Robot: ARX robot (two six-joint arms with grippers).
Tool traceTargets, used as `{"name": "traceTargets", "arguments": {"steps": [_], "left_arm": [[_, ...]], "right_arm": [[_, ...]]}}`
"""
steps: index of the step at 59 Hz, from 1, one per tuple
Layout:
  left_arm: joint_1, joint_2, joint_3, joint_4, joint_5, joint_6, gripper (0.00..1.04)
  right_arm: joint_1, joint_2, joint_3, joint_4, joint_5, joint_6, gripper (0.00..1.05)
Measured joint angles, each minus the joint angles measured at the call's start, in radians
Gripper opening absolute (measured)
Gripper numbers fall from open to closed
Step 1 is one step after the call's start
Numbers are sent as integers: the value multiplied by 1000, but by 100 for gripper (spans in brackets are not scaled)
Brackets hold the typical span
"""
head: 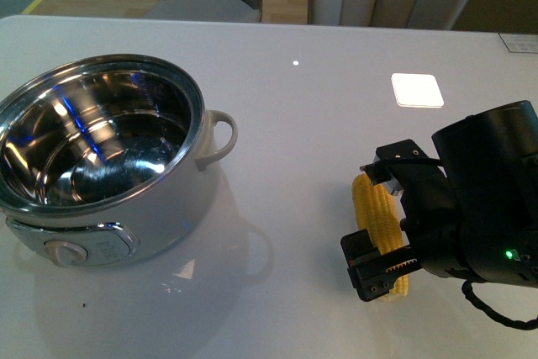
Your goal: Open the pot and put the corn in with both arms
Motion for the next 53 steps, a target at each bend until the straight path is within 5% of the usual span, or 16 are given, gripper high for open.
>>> {"name": "traceTargets", "arguments": {"steps": [11, 34, 53], "left_arm": [[0, 0, 0, 0, 0, 0, 98], [0, 0, 0, 0, 0, 0, 98], [0, 0, 0, 0, 0, 0, 98]], "right_arm": [[2, 47, 29, -15, 6, -5, 93], [9, 23, 10, -24, -14, 13, 35], [0, -228, 14, -87, -101, 180, 23]]}}
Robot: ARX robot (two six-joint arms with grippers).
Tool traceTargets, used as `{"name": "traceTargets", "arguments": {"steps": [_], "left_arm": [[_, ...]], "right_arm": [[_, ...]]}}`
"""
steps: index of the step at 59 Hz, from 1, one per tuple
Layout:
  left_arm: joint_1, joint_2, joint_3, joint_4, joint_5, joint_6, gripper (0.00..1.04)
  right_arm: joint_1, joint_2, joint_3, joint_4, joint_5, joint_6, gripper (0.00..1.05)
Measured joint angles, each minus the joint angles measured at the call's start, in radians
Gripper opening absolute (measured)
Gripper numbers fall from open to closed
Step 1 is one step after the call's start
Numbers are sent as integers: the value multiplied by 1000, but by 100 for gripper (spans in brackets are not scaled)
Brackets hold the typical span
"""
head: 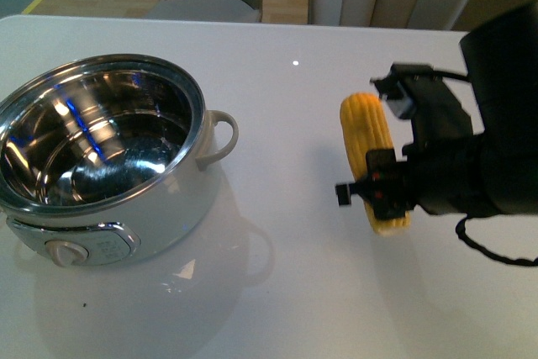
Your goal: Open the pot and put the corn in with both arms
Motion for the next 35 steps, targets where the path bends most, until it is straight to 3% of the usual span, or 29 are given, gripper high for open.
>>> {"name": "traceTargets", "arguments": {"steps": [14, 35], "left_arm": [[0, 0, 0, 0, 0, 0, 98], [0, 0, 0, 0, 0, 0, 98]], "right_arm": [[2, -91, 101, -92, -60, 97, 22], [75, -35, 406, -224, -100, 206, 21]]}}
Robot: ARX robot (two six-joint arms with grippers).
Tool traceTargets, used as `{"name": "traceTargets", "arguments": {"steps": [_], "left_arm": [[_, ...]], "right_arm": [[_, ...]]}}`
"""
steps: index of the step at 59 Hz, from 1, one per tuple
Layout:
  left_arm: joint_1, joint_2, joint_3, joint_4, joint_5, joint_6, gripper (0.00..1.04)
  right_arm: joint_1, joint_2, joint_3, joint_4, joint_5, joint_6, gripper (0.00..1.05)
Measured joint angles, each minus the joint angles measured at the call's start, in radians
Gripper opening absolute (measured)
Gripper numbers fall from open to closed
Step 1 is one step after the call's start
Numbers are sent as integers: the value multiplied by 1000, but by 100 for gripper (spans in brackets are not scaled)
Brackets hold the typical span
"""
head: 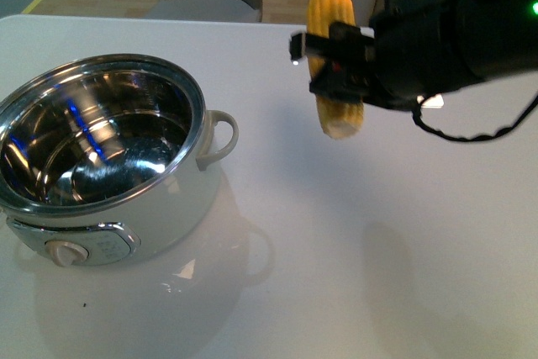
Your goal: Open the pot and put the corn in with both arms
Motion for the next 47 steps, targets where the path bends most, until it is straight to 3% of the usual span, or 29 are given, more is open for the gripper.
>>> {"name": "traceTargets", "arguments": {"steps": [24, 47], "left_arm": [[0, 0, 0, 0, 0, 0, 98], [0, 0, 0, 0, 0, 0, 98]], "right_arm": [[98, 176, 270, -98, -68, 74, 20], [140, 299, 406, -131, -143, 167, 20]]}}
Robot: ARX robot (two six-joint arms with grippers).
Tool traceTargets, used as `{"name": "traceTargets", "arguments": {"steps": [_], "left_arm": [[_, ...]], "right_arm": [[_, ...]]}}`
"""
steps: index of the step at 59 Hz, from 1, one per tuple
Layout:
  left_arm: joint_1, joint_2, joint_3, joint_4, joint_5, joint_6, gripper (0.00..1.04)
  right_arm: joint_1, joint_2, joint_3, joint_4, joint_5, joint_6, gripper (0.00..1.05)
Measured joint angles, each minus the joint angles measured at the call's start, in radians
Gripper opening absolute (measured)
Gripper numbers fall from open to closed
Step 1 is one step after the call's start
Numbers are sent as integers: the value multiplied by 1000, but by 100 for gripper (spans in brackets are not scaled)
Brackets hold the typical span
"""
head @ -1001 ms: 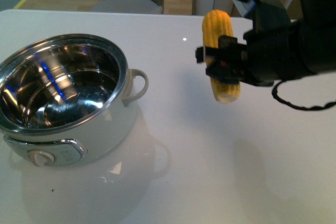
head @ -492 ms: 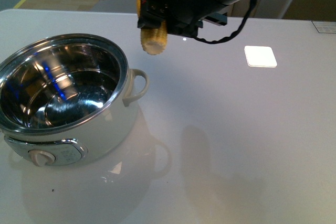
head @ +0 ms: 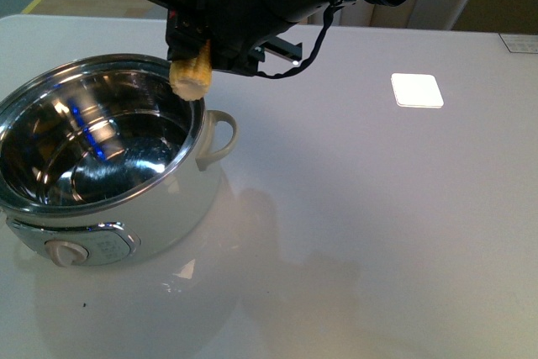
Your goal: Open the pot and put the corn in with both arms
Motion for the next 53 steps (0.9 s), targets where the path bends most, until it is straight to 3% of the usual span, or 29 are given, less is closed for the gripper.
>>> {"name": "traceTargets", "arguments": {"steps": [21, 53], "left_arm": [[0, 0, 0, 0, 0, 0, 98], [0, 0, 0, 0, 0, 0, 98]], "right_arm": [[51, 63, 91, -95, -99, 19, 20], [90, 120, 100, -149, -90, -31, 20]]}}
